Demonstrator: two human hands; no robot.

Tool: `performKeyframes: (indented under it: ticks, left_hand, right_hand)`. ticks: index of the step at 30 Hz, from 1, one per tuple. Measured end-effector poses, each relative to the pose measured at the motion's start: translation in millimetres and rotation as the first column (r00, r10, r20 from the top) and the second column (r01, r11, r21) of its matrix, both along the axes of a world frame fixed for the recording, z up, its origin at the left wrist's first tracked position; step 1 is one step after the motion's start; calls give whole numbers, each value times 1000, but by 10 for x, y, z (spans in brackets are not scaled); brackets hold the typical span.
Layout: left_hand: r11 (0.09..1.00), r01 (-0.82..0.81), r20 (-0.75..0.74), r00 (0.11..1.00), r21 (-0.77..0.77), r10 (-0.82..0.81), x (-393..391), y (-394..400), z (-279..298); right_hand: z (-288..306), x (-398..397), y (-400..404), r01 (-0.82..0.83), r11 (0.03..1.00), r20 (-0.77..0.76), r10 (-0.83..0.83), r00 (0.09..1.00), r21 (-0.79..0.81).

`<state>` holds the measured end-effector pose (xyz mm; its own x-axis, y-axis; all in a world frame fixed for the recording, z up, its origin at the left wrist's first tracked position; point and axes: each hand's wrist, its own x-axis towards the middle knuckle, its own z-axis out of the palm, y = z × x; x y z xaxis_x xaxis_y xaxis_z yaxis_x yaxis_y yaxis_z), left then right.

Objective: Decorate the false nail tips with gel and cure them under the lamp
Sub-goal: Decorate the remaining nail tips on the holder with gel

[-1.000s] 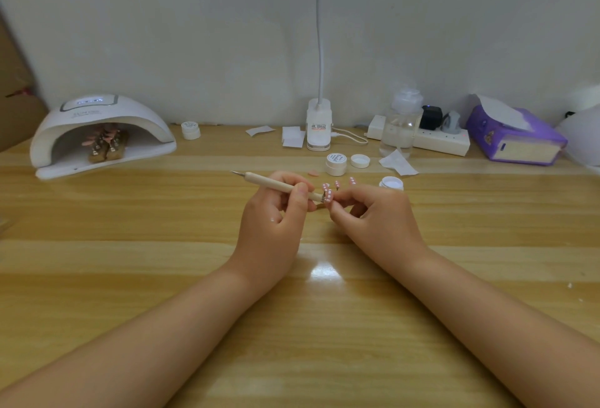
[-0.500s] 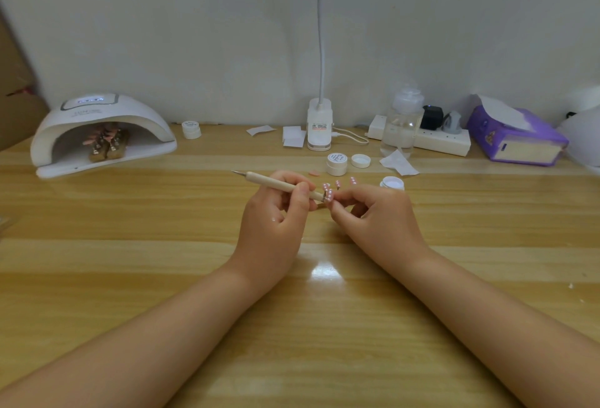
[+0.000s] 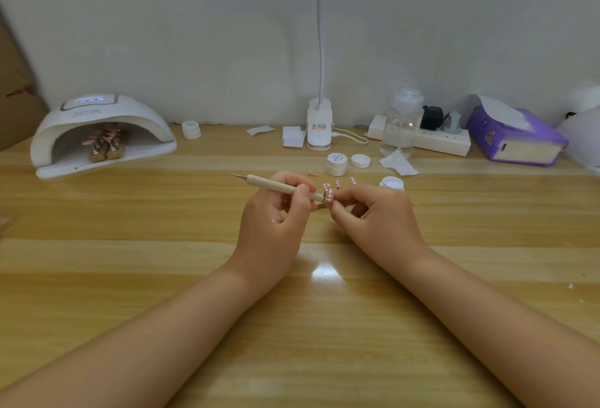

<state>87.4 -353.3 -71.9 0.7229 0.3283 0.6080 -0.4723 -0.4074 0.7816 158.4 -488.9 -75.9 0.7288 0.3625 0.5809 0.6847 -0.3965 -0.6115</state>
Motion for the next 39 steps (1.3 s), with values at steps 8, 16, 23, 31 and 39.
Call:
performKeyframes:
  ticks: [8,16,23,31,39]
  left_hand:
    - [1000,-3,12,1000,10,3,8,8,-4]
    - [999,-20,26,999,-35,20,4,0,1]
    - [989,-38,67,997,-140,48,-1,19,24]
    - [981,-42,77,995,-190,58,13,31,13]
    - [966,-71,63,994,-250,89,38,65,23]
  right_hand:
    - [10,-8,-1,-3,1000,-4,3,1000,-5]
    - [4,-3,3,4,1000,9,-4,1000,20]
    - [43,-16,-10,-45,994,71,38,997,103]
    - [83,-55,-8,-8,993,77,-2,997,121]
    - [183,-37,22,-1,997,14,0,1000,76]
